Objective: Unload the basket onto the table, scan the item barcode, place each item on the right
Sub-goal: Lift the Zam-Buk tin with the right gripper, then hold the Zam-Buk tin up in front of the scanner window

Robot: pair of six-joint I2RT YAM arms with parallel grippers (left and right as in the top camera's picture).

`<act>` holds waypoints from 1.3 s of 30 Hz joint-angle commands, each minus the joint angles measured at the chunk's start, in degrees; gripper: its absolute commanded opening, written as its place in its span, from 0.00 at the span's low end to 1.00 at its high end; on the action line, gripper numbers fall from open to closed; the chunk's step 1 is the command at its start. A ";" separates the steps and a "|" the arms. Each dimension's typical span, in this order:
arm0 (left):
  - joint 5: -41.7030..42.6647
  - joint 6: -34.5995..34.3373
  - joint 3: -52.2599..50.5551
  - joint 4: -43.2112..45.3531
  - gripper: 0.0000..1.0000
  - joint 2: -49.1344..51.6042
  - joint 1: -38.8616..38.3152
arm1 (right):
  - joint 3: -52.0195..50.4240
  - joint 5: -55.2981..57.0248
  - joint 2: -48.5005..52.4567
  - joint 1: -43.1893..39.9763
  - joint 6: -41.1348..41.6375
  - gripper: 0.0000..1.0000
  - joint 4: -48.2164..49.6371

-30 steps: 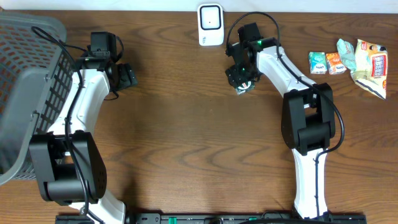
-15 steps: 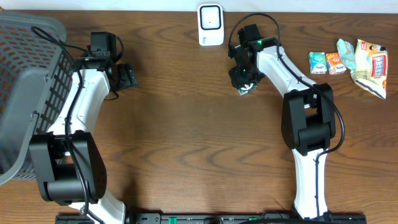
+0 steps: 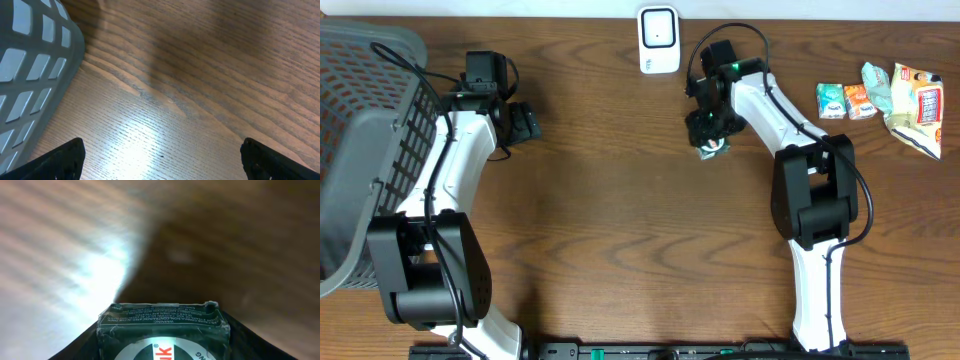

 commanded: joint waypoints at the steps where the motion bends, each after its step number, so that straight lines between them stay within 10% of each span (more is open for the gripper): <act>1: -0.31 0.76 -0.33 0.00 0.97 0.02 0.00 | 3.87 -12.68 0.63 0.37 1.31 0.58 -2.58; 23: -0.33 0.76 -0.31 0.00 0.98 0.02 0.00 | 7.76 -77.50 0.63 -0.02 1.44 0.54 7.54; 39: -0.31 0.76 -0.33 0.00 0.98 0.02 0.00 | 7.76 -63.25 0.63 0.39 9.40 0.56 15.78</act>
